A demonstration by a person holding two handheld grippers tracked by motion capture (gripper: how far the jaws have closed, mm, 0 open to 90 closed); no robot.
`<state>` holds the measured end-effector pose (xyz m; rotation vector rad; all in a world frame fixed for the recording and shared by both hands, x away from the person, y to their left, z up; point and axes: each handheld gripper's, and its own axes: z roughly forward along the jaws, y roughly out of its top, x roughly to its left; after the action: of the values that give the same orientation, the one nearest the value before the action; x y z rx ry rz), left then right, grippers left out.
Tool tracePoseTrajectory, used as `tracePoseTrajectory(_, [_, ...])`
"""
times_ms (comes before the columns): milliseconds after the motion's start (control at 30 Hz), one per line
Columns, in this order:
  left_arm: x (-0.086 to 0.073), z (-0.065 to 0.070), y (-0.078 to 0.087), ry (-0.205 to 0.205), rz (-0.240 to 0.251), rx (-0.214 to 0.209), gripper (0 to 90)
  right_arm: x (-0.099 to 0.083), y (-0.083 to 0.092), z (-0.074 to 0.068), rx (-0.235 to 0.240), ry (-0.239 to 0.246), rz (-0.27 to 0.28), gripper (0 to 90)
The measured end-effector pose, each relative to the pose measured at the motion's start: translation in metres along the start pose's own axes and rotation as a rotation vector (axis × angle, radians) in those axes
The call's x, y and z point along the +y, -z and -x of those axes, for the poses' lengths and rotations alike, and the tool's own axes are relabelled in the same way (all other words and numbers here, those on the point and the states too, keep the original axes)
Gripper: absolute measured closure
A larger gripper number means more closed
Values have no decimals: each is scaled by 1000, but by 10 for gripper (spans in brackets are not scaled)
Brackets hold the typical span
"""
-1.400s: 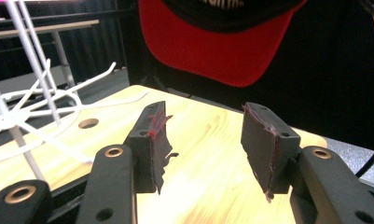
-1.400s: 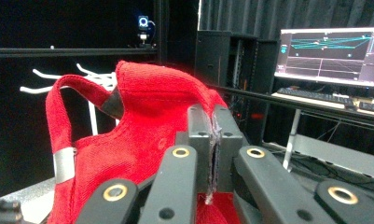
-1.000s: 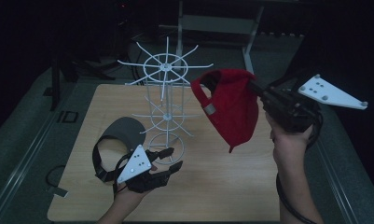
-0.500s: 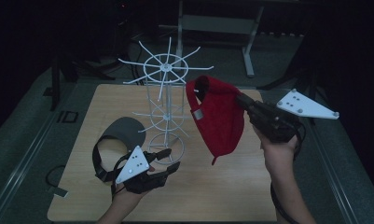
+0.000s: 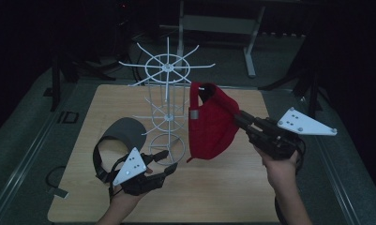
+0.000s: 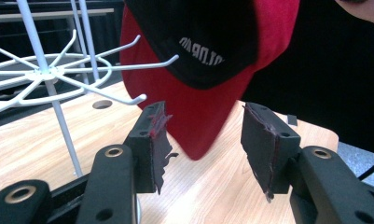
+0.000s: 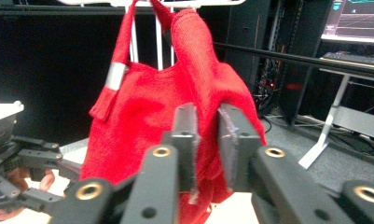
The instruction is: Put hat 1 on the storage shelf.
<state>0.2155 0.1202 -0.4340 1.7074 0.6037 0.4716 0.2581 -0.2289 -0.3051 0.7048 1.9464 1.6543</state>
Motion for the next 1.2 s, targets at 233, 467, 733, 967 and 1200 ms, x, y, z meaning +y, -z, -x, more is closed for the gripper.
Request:
tracePoseTrajectory(233, [-3, -2, 3, 8, 0, 7, 514, -8, 20, 3, -9, -8, 25, 568])
tracePoseTrajectory(467, [-6, -3, 5, 8, -5, 17, 514, -28, 32, 16, -46, -11, -30, 464])
tracePoseTrajectory(733, [-12, -7, 8, 20, -10, 31, 514, -66, 33, 36, -85, -52, -128, 286])
tracePoseTrajectory(967, [-20, -12, 17, 36, -14, 54, 514, -104, 33, 49, -67, -111, -185, 184])
tracePoseTrajectory(1200, [-34, -21, 30, 47, -32, 88, 514, -139, 35, 59, -77, -151, -237, 188])
